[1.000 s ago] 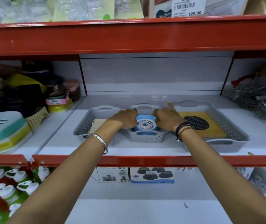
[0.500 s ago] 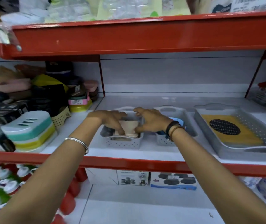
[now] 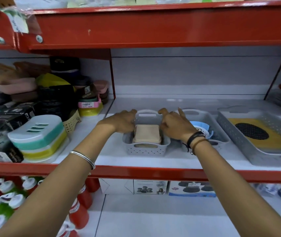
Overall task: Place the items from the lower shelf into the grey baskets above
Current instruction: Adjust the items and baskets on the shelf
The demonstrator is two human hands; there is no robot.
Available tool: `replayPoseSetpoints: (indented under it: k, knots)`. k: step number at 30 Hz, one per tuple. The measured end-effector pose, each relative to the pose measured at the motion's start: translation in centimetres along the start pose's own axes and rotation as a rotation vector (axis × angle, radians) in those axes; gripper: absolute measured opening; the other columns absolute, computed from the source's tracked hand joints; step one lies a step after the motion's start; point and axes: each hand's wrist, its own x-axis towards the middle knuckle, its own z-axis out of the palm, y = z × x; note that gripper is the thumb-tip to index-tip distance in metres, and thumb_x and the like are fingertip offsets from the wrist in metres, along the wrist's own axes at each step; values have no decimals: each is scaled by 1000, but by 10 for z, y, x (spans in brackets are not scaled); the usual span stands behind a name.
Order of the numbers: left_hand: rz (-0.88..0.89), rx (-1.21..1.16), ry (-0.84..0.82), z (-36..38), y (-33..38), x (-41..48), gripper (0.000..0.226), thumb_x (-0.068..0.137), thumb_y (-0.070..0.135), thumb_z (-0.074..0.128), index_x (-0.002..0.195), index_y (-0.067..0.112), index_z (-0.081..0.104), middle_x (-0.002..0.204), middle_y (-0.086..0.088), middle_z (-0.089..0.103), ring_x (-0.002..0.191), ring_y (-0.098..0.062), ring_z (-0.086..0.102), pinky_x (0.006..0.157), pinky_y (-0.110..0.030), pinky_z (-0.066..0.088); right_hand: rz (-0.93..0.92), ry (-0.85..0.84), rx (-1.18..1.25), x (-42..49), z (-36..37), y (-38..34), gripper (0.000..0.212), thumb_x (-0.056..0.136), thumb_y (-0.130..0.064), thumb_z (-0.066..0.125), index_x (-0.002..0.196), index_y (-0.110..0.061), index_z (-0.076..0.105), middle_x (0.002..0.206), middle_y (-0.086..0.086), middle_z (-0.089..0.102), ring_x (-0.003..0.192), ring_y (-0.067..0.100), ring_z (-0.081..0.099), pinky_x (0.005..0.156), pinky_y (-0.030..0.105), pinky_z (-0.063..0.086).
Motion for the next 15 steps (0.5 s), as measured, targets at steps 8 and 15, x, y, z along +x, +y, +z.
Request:
replayPoseSetpoints:
  k: [8,15]
  knots:
    - [-73,50,88,5,16,-11,59,84,8,48,137,10,23,113,-20,53,104,-38,54,74,-37,46,49,78,5,-7,-1,-13,45,87,-11,44,131,-8,39,96,16,70,110,35,56,119,39,13]
    - [98,-42,80,-3,30,-44,31,91,14,41,122,18,46,120,-6,56,94,-24,56,84,-38,49,255,185,107,-44,-33,18,31,91,-20,46,122,-18,49,107,13,69,92,33,63,85,42,52]
